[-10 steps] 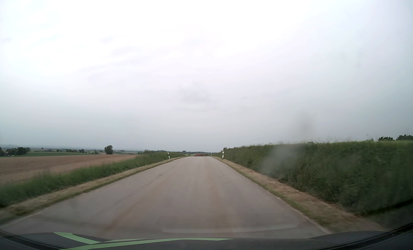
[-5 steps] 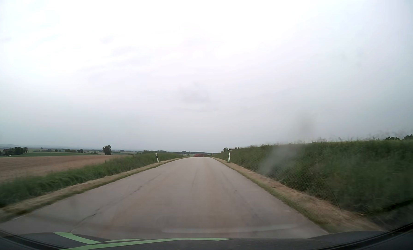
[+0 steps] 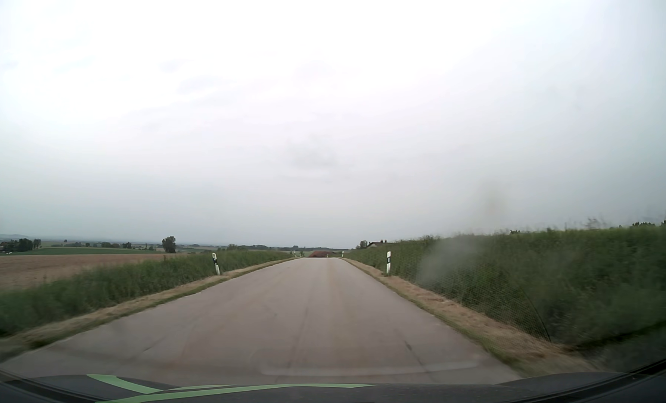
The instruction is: Follow the waypoints while adhering to traffic rules and regulations
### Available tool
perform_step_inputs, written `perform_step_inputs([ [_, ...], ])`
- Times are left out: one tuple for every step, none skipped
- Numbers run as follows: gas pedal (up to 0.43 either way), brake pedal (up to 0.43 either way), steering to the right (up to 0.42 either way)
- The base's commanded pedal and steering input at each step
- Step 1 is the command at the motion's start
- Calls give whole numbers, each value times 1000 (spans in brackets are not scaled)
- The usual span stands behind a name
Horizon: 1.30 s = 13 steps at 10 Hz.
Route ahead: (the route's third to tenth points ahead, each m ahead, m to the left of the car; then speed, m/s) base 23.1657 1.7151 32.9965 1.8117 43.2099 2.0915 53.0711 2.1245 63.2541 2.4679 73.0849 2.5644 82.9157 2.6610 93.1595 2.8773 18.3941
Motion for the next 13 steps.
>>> perform_step_inputs([
  [98, 0, -1],
  [98, 0, -1],
  [98, 0, 0],
  [98, 0, 0],
  [98, 0, 0],
  [98, 0, 0],
  [98, 0, -1],
  [98, 0, -1],
  [98, 0, 0],
  [98, 0, 0],
  [98, 0, -1],
  [98, 0, 0],
  [98, 0, 0],
])
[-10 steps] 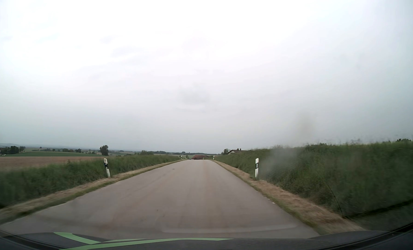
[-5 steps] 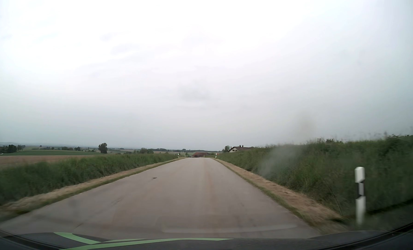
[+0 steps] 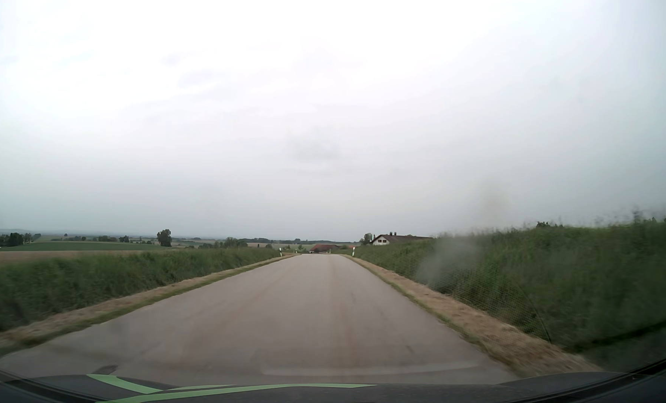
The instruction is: Follow the waypoints while adhering to traffic rules and regulations
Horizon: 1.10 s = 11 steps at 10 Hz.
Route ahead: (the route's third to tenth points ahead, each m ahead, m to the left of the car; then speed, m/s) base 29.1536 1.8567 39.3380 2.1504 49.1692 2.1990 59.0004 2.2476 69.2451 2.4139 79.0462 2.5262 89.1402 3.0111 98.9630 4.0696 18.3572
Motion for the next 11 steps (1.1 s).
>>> perform_step_inputs([
  [98, 0, 0],
  [98, 0, 0],
  [87, 0, 0],
  [87, 0, 0],
  [87, 0, 0],
  [87, 0, 1],
  [87, 0, 1],
  [87, 0, 3],
  [87, 0, 4],
  [87, 0, 4],
  [87, 0, 4],
])
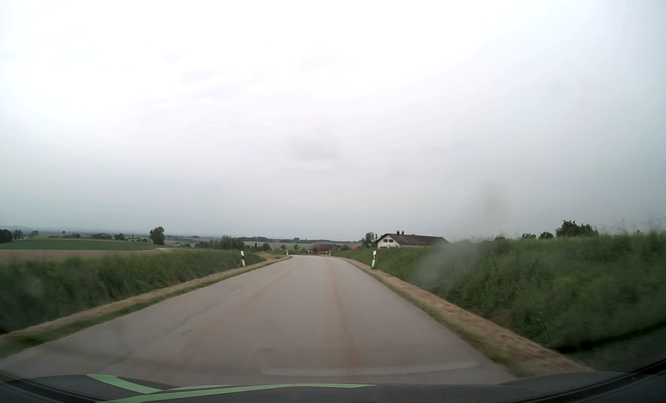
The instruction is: Follow the waypoints while adhering to traffic rules and regulations
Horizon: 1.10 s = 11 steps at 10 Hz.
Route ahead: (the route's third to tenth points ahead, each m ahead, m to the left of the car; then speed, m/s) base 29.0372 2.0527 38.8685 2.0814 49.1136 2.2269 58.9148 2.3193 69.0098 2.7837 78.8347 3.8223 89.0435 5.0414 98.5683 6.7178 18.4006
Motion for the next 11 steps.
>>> perform_step_inputs([
  [87, 0, 4],
  [79, 0, 3],
  [79, 0, 2],
  [79, 0, 0],
  [79, 0, 0],
  [67, 0, 0],
  [67, 0, 0],
  [67, 0, 0],
  [67, 0, 0],
  [67, 0, -1],
  [67, 0, -1],
])
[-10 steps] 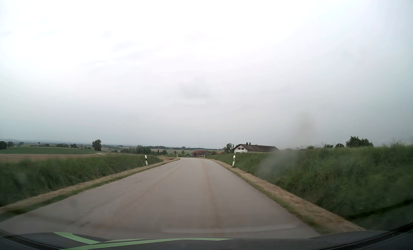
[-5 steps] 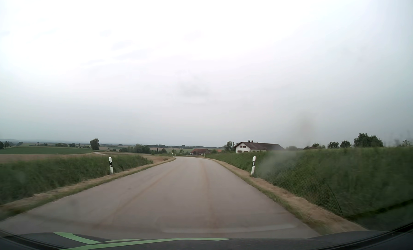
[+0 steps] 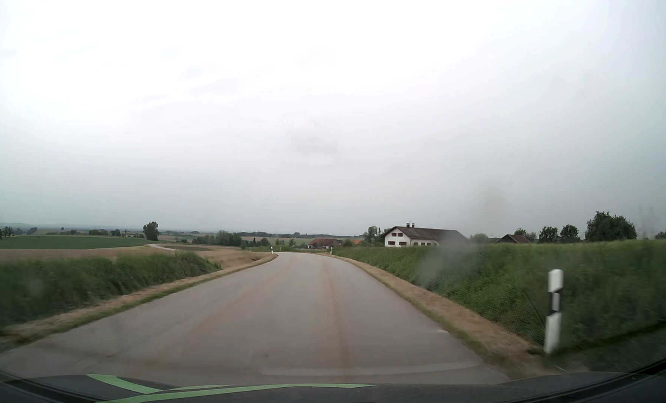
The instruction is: Follow the waypoints while adhering to traffic rules and regulations
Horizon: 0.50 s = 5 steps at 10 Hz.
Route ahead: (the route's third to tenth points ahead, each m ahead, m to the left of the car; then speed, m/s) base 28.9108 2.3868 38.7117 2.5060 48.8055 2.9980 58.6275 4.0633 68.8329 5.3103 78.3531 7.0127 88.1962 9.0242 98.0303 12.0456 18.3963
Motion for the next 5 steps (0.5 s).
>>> perform_step_inputs([
  [67, 0, -1],
  [67, 0, -1],
  [67, 0, -1],
  [67, 0, -2],
  [67, 0, -3],
])
